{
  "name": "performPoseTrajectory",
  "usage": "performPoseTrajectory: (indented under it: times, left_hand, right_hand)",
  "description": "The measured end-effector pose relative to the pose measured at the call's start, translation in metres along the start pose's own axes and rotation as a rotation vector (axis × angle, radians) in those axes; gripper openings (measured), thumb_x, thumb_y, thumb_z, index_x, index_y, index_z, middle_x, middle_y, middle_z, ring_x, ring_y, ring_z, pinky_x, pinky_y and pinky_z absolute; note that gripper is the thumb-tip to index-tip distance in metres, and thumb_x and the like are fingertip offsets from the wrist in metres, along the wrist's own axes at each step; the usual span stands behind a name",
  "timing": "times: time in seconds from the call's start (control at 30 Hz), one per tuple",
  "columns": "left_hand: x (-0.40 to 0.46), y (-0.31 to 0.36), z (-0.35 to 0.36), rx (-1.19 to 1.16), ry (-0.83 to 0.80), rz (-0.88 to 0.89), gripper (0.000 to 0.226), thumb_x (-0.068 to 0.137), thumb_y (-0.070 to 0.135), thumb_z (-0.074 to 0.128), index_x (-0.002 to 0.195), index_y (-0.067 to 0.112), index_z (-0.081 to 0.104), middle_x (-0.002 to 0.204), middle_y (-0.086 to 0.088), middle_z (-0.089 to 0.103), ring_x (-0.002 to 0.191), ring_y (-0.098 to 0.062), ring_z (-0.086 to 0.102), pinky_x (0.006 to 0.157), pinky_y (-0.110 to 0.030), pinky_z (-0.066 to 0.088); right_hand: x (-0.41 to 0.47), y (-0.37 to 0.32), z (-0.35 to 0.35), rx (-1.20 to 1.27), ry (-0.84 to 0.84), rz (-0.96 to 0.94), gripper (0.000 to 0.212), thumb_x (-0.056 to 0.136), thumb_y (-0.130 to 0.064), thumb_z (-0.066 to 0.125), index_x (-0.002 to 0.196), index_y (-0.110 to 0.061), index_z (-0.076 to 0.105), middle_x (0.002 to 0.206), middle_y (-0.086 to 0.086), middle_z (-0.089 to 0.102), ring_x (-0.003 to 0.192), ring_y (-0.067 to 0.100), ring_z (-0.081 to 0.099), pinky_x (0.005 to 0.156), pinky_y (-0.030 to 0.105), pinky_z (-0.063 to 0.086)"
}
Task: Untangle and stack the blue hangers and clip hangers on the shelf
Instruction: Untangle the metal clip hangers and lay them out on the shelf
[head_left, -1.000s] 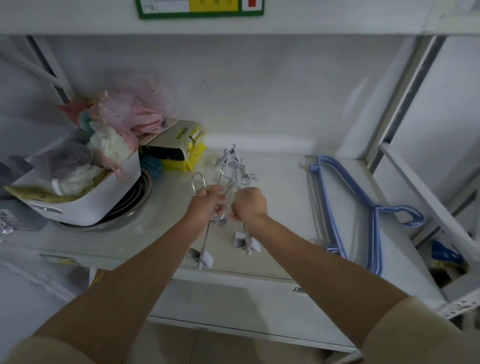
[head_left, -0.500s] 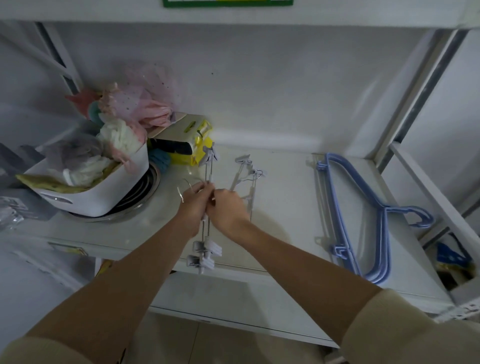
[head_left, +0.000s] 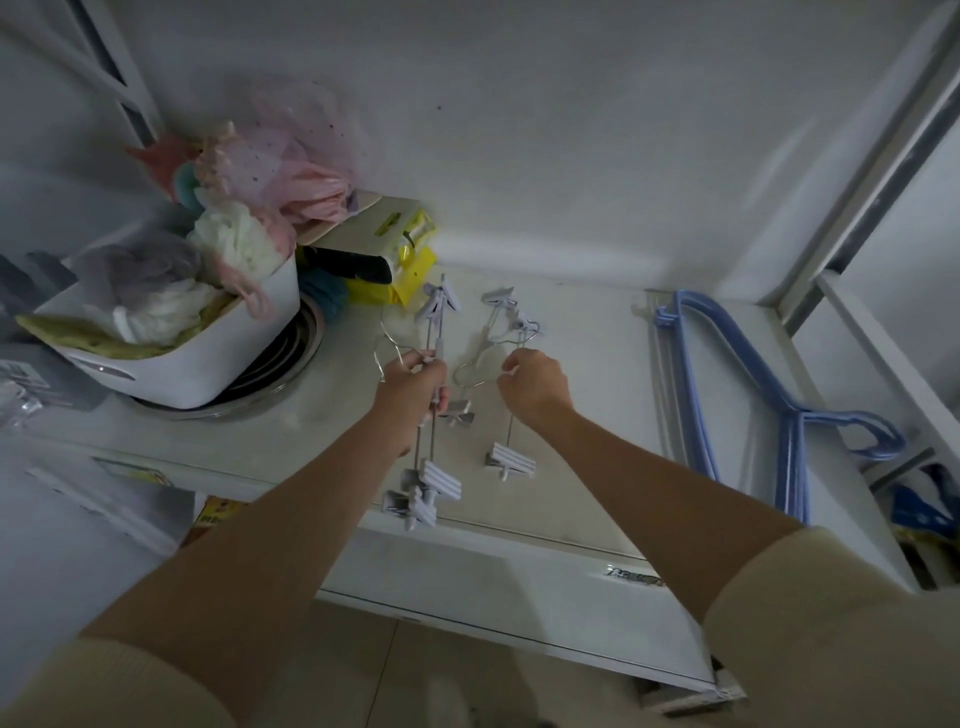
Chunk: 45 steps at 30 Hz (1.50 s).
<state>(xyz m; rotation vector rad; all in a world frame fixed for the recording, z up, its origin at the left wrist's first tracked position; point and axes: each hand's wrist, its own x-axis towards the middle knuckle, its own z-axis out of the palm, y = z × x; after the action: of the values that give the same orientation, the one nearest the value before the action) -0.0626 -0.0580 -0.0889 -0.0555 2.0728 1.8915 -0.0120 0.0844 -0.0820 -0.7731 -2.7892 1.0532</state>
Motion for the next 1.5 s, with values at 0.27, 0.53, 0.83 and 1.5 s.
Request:
performPoseTrajectory:
  times: [0.27,0.53,0.83,1.5]
  left_hand:
    - [-0.005,-0.001,0.007,-0.025,-0.020,-0.025,0.016,0.088,0.005,0.052,0.101,0.010,0.059,0.040,0.001,0.046,0.040,-0.014,0.043,0.039,-0.017,0.034]
    - [-0.015,-0.003,0.001,0.003,-0.008,-0.016,0.018,0.087,0.007,0.052,0.103,0.011,0.060,0.050,0.001,0.048,0.040,-0.010,0.044,0.037,-0.018,0.031]
    - [-0.025,-0.006,0.003,0.024,-0.002,-0.003,0.015,0.090,0.011,0.051,0.102,0.014,0.059,0.037,0.007,0.046,0.040,-0.011,0.045,0.038,-0.016,0.031]
    - [-0.035,0.020,0.011,-0.216,-0.124,0.058,0.029,0.093,0.007,0.044,0.085,0.025,0.066,0.077,-0.007,0.064,0.063,-0.017,0.056,0.048,-0.019,0.046]
  right_hand:
    - [0.025,0.012,0.022,-0.287,-0.179,-0.037,0.042,0.090,-0.013,0.043,0.132,-0.014,0.044,0.129,0.019,0.046,0.118,0.039,0.046,0.097,0.037,0.043]
    - [0.018,0.021,0.022,-0.315,-0.138,-0.072,0.038,0.092,-0.004,0.041,0.130,-0.001,0.041,0.128,0.024,0.052,0.119,0.040,0.053,0.093,0.038,0.046]
    - [0.004,0.038,-0.024,-0.165,0.124,0.065,0.030,0.088,0.000,0.036,0.113,0.001,0.052,0.115,0.023,0.058,0.108,0.039,0.056,0.080,0.036,0.045]
    - [-0.055,-0.045,0.009,0.400,0.120,-0.218,0.013,0.095,-0.012,0.040,0.107,-0.007,0.039,0.082,0.016,0.063,0.074,0.034,0.062,0.063,0.038,0.046]
